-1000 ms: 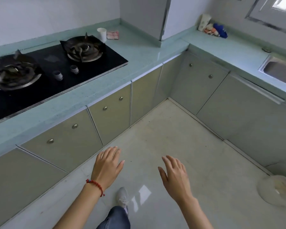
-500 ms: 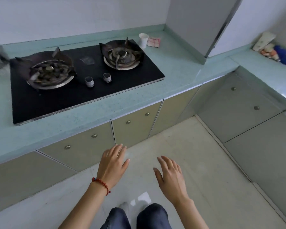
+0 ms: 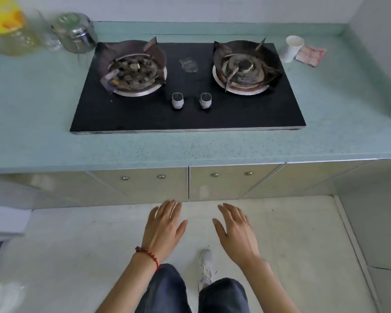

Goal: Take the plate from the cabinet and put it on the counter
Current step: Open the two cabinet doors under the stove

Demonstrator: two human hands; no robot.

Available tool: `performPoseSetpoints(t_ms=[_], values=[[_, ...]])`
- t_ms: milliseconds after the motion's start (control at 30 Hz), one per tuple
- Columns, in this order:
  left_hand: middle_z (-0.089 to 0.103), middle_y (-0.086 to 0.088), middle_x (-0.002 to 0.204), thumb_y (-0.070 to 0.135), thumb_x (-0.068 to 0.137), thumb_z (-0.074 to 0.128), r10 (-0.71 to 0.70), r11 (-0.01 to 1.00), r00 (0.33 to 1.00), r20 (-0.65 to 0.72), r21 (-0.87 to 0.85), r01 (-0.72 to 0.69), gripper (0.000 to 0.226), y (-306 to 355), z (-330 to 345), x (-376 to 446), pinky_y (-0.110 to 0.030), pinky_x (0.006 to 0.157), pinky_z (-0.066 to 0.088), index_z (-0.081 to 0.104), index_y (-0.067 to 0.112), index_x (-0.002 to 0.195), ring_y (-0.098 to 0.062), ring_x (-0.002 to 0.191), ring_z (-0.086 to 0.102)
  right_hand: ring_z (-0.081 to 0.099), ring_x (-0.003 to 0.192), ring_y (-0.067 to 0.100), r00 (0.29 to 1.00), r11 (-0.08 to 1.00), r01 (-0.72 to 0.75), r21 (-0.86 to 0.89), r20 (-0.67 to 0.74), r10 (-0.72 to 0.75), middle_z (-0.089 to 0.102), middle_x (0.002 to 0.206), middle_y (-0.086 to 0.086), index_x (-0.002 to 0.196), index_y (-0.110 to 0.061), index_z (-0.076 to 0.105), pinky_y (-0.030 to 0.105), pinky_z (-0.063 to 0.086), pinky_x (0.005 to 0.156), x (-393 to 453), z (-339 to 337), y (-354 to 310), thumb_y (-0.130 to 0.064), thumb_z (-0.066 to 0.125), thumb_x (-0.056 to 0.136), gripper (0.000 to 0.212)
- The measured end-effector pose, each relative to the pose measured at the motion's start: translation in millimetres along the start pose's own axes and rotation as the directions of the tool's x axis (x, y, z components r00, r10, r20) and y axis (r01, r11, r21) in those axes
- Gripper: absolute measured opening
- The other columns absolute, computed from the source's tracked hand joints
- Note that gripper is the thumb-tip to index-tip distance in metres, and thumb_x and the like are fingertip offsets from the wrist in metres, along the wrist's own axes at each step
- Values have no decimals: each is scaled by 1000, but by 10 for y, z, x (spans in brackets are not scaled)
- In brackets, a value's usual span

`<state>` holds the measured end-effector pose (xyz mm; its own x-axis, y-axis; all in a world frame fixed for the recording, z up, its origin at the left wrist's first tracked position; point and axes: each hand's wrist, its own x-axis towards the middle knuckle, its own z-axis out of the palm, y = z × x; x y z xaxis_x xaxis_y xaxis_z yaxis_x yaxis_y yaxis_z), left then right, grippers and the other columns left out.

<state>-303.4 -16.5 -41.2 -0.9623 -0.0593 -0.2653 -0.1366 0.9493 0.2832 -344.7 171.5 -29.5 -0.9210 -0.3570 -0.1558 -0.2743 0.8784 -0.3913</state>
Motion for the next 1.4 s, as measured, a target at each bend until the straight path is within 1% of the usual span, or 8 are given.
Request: performPoseSetpoints(t_ms=[233, 433, 567, 733, 833, 1067, 1233, 1400], values=[[68, -9, 113, 49, 93, 4, -105, 994, 994, -17, -42, 105, 72, 20, 147, 322, -39, 84, 53, 59, 8, 112, -24, 104, 64, 61, 106, 28, 997, 996, 55, 77, 51, -59, 65, 115, 10, 114, -9, 58, 40, 52, 86, 490, 232, 142, -51, 22, 92, 60], [52, -9, 134, 51, 88, 32, -208, 878, 970, -125, -460, 129, 60, -29, 360, 700, -28, 101, 33, 45, 9, 129, -23, 126, 46, 46, 121, 18, 980, 849, -199, 489, 94, 176, 54, 129, 0, 128, -17, 48, 26, 37, 97, 861, 453, 42, -28, 47, 93, 36], [51, 1, 133, 26, 91, 48, -378, 538, 926, 2, -813, 222, 38, -67, 421, 952, -16, 98, 35, 47, 16, 128, -11, 124, 43, 56, 107, 12, 916, 497, -368, 786, 213, 341, 62, 112, -2, 117, -21, 55, 4, 43, 79, 1103, 601, -67, -19, 52, 91, 26], [61, -4, 117, 18, 94, 43, -444, -130, 847, 295, -956, 264, 29, -184, 474, 1209, -32, 85, 49, 50, 13, 122, -15, 108, 57, 61, 104, 22, 861, 69, -387, 919, 334, 384, 67, 106, 6, 114, -14, 56, 31, 49, 91, 1385, 745, -104, -3, 50, 90, 27], [62, -1, 113, 14, 95, 38, -419, -341, 837, 353, -915, 215, 29, -267, 502, 1312, -33, 84, 48, 49, 12, 122, -15, 109, 57, 61, 103, 23, 842, -162, -355, 921, 390, 374, 65, 109, 11, 116, -9, 53, 35, 48, 93, 1516, 773, -79, 1, 47, 90, 29], [66, -1, 104, 12, 93, 41, -337, -537, 892, 300, -840, 80, 19, -364, 413, 1475, -36, 83, 51, 59, 18, 90, -19, 105, 62, 62, 102, 23, 830, -485, -259, 835, 449, 331, 60, 98, 9, 92, -8, 56, 32, 51, 90, 1702, 795, -53, 7, 43, 88, 20], [69, 2, 97, 8, 92, 43, -317, -583, 906, 279, -812, 46, 21, -355, 403, 1512, -33, 79, 57, 60, 19, 86, -15, 100, 65, 64, 96, 21, 822, -576, -235, 783, 477, 312, 60, 100, 10, 106, -6, 51, 27, 56, 80, 1727, 845, -53, 7, 40, 88, 25], [73, 6, 93, 3, 90, 43, -323, -565, 910, 261, -825, 36, 23, -338, 411, 1473, -36, 89, 51, 62, 16, 92, -14, 102, 64, 63, 99, 24, 822, -549, -241, 801, 469, 324, 58, 104, 14, 104, -4, 50, 32, 50, 93, 1702, 814, -78, 10, 44, 85, 25]])
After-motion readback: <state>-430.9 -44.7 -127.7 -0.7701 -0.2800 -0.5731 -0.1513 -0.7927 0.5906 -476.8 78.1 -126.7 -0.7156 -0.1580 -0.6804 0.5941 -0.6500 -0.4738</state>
